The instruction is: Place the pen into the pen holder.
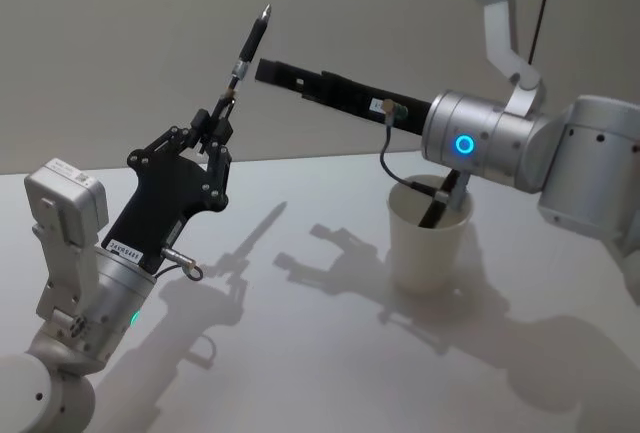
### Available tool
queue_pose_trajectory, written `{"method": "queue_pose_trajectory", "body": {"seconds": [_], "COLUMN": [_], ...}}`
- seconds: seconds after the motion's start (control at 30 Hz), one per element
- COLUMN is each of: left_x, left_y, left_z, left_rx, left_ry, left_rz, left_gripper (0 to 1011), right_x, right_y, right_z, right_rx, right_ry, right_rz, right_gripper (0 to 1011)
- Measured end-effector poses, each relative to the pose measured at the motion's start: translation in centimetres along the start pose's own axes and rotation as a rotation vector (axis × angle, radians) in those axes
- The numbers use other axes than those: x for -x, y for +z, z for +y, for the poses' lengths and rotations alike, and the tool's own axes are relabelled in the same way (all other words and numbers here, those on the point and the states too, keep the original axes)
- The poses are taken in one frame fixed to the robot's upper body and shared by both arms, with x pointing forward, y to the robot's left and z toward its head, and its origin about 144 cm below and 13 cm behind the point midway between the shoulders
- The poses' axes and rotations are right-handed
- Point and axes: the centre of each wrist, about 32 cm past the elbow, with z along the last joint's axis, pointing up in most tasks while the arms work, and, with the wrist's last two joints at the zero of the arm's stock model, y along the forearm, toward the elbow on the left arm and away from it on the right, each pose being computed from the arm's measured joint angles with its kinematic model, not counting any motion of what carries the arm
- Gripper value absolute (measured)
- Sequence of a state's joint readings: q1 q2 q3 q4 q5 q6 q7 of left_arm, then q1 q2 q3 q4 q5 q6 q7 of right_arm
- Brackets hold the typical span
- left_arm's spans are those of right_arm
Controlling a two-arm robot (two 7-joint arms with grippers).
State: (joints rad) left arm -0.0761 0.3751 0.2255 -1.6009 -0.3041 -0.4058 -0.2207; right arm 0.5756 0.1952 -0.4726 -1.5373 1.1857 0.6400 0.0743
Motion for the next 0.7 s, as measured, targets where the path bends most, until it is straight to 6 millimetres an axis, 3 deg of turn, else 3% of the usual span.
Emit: {"method": "queue_pose_trajectory", "body": {"seconds": [0.7], "left_x": [0.0], "left_y": [0.0], "left_z": [0.0], "left_rx": [-0.013], "left_ry": [-0.023], "left_rz": [0.009], "left_gripper": [183], "right_x": [-0.5], "right_y": [-1.3], "right_z": [2.2], "right_rx": [-0.08], "right_ry": [0.03], "right_rz": [0.134], "right_gripper": [1002]}}
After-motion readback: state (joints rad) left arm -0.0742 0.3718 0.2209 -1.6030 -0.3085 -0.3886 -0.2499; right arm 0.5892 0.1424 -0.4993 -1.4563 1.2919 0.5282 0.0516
